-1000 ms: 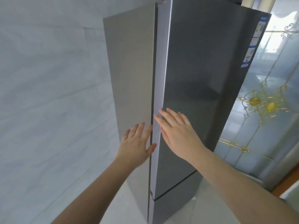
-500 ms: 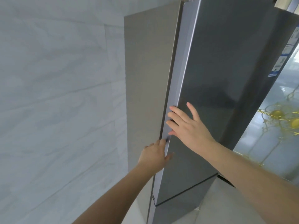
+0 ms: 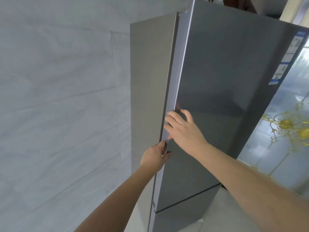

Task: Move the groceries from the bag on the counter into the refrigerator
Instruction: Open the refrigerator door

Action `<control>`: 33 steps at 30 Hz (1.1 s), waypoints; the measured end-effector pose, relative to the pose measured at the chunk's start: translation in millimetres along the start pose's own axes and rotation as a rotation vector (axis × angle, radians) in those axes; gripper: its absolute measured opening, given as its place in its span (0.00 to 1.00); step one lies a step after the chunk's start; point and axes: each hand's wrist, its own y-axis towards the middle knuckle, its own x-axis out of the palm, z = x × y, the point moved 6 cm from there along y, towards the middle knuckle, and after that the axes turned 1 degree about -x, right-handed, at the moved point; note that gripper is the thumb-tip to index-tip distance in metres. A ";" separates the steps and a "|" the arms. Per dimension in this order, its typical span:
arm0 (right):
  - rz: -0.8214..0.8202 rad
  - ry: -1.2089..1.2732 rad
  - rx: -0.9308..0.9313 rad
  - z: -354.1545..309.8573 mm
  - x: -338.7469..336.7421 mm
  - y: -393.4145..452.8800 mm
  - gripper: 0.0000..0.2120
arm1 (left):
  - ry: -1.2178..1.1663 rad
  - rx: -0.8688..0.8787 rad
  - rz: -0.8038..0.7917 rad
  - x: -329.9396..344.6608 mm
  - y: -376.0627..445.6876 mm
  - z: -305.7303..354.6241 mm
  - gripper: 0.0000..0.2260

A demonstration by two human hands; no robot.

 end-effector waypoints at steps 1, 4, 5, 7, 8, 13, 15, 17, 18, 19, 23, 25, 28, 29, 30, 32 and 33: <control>-0.008 0.002 0.000 0.3 -1.4 -1.4 0.12 | 0.000 0.005 -0.001 -0.4 -1.4 0.5 0.11; -0.035 0.019 -0.006 3.0 -10.6 -16.7 0.15 | 0.001 0.051 -0.013 4.0 -13.0 6.8 0.11; -0.046 0.029 -0.010 3.8 -14.5 -25.7 0.15 | 0.010 0.073 -0.013 7.5 -18.7 11.3 0.11; -0.068 0.051 -0.010 5.3 -23.0 -47.3 0.16 | 0.063 0.132 -0.018 18.1 -31.5 22.6 0.13; -0.078 0.051 -0.002 6.2 -27.3 -58.7 0.16 | 0.095 0.165 -0.029 24.0 -37.8 27.7 0.16; -0.083 -0.013 0.085 9.5 -47.2 -110.3 0.16 | 0.233 0.535 0.020 33.3 -60.1 56.9 0.21; -0.043 0.015 0.129 10.7 -57.8 -130.7 0.14 | 0.212 0.654 -0.001 36.0 -70.2 69.2 0.20; -0.001 0.046 0.178 12.5 -69.1 -154.4 0.13 | 0.175 0.717 -0.036 42.3 -81.5 77.7 0.20; 0.019 0.056 0.206 13.8 -74.1 -168.0 0.12 | 0.169 0.737 -0.031 46.0 -86.1 80.5 0.21; 0.033 0.060 0.237 15.2 -78.4 -182.5 0.10 | 0.172 0.740 -0.020 48.7 -89.2 83.7 0.23; 0.055 0.076 0.306 22.2 -91.3 -241.5 0.08 | 0.230 0.701 -0.015 54.2 -103.9 109.7 0.28; 0.050 0.087 0.342 25.7 -93.7 -272.3 0.09 | 0.268 0.672 -0.063 63.6 -112.8 124.7 0.28; 0.023 0.109 0.419 33.6 -99.2 -316.0 0.12 | 0.233 0.733 0.011 72.9 -124.9 157.1 0.31; 0.007 0.113 0.438 36.1 -101.3 -330.1 0.13 | 0.214 0.731 -0.001 80.4 -126.6 163.6 0.32; -0.013 0.112 0.459 39.0 -102.9 -343.8 0.14 | 0.202 0.745 0.013 87.7 -128.4 170.3 0.33; -0.055 0.122 0.508 44.6 -104.9 -370.4 0.15 | 0.149 0.789 0.077 96.2 -134.8 187.1 0.33; -0.071 0.126 0.530 47.2 -105.5 -382.4 0.15 | 0.122 0.802 0.109 98.4 -136.2 197.3 0.32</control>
